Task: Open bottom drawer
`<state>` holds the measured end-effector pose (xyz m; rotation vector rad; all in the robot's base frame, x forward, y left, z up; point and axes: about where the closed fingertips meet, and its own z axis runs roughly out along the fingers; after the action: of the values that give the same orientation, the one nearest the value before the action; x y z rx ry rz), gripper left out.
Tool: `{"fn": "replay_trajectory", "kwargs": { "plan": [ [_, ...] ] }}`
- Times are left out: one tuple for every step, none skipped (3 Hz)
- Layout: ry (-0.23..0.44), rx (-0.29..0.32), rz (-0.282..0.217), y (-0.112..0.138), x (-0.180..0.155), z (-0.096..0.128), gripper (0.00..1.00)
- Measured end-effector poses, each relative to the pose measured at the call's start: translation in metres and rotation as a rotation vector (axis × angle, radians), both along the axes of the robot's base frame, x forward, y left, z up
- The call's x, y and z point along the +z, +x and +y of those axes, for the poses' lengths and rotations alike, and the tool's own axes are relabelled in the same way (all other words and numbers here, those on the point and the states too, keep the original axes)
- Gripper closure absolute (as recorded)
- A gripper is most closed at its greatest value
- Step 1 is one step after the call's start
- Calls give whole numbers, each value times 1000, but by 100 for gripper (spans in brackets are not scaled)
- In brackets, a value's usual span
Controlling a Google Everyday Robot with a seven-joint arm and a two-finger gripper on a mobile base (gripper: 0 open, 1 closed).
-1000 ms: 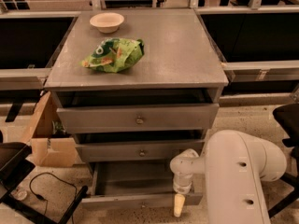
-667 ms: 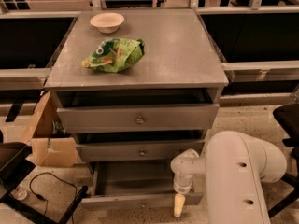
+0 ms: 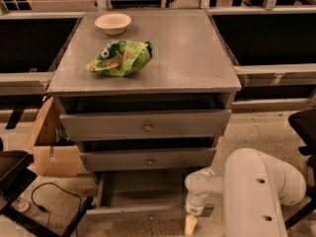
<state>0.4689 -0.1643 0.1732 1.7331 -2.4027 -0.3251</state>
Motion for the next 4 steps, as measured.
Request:
{"fn": "replay_trajectory", "kwargs": {
  "plan": [
    [11,6,39,-19,0,11,42],
    [11,6,39,-15,0,11,65],
    [11,6,39,-13,0,11,89],
    [3,1,59,-26,4,9,100]
  ]
}}
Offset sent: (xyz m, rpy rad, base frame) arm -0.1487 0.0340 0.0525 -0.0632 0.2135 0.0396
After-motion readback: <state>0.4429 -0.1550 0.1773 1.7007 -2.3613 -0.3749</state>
